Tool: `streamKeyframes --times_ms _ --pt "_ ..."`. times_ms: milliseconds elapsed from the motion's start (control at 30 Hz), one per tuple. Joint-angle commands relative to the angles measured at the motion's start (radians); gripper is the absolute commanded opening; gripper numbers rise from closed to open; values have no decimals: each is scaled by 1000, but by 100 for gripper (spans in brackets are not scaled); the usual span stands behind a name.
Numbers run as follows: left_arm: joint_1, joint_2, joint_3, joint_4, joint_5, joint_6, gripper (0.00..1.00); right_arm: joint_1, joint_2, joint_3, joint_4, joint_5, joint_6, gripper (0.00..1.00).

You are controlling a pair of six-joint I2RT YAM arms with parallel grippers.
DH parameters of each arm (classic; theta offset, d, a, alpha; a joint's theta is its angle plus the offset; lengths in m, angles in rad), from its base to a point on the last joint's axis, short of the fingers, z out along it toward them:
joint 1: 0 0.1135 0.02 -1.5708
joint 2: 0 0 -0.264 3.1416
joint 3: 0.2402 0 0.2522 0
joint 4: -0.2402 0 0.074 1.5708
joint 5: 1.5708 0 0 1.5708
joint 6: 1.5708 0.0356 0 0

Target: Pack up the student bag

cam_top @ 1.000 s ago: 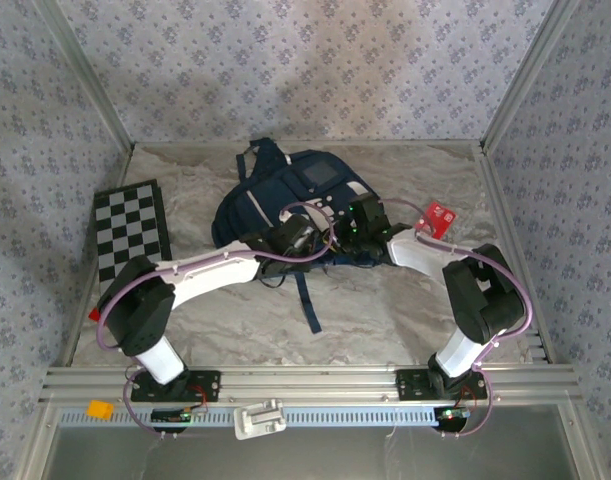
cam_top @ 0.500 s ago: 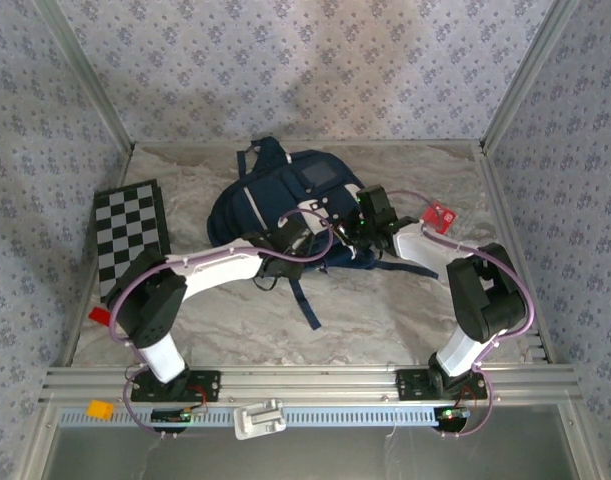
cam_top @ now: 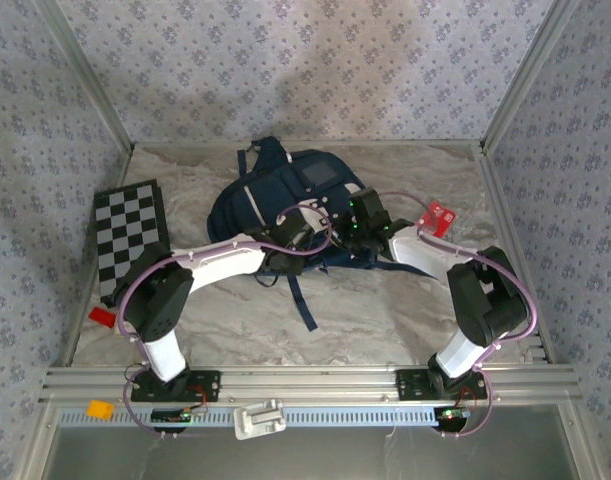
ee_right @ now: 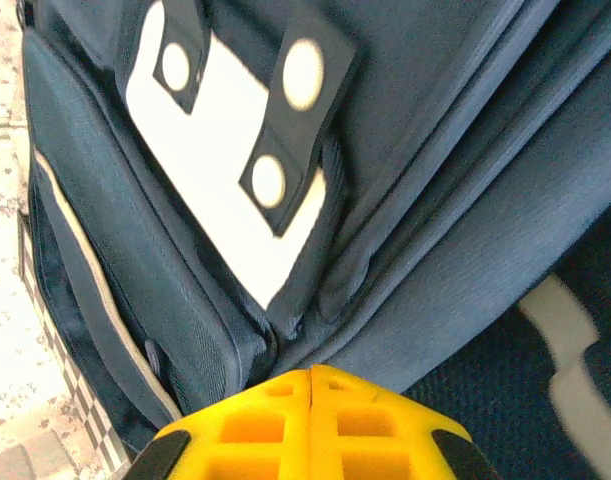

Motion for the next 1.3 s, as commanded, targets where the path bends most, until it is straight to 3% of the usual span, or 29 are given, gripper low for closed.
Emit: streamKeyframes --times_ms 0,300,667,867,967,1167,1267 --pt "15 -81 35 -16 -12 -13 0 17 23 -4 19 15 24 0" --pt "15 -149 20 -123 -26 3 0 -66 97 31 -8 27 -71 0" --pt "64 -114 -12 -218 -38 24 0 -223 235 194 -79 -1 -236 0" --pt "25 -141 -13 -131 120 -54 0 -269 350 397 -164 -45 -325 0" --pt "-20 -132 32 -93 143 -101 0 -260 341 451 -225 -47 -360 0" --pt "-14 -96 99 -103 99 -85 0 -209 198 404 -326 -74 -346 37" --pt "6 -102 84 -106 92 -81 0 -168 88 296 -337 -76 -284 47"
